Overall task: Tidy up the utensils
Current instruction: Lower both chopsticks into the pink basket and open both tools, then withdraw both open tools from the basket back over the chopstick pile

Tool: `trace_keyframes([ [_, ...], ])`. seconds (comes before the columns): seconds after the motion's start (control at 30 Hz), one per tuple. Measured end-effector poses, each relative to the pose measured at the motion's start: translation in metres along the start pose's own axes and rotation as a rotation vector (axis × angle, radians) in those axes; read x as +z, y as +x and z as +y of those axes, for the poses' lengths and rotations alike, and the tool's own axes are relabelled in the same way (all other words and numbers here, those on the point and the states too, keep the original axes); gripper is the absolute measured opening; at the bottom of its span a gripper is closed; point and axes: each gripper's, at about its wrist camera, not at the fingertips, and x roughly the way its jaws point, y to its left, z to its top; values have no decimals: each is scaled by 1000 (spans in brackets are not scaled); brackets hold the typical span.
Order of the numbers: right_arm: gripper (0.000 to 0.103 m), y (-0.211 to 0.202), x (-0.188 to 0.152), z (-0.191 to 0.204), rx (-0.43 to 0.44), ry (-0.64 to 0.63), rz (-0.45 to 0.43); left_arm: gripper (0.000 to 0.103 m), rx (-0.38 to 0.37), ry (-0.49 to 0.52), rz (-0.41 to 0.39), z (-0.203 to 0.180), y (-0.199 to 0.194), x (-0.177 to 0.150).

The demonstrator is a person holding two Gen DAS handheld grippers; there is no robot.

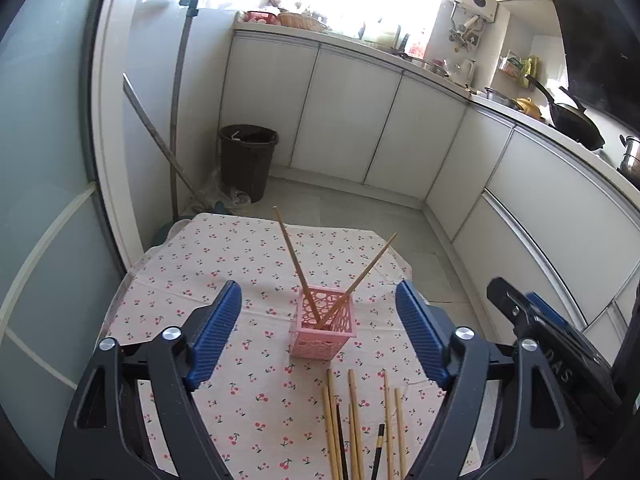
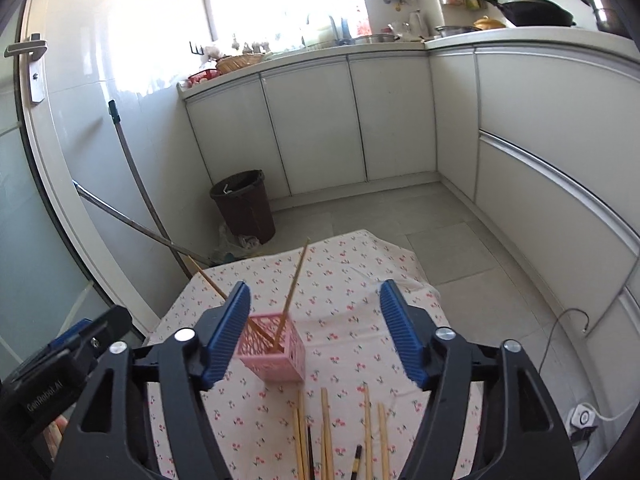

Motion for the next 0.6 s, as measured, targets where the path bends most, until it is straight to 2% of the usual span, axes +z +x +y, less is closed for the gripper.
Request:
trace_keyframes([
  [0.37,88,-12,-36,-11,-95,18,31,94,22,33,28,2,-5,-31],
  [0.6,96,-10,-47,-22,-166,8,50,96,5,49,57,-1,0,-39],
])
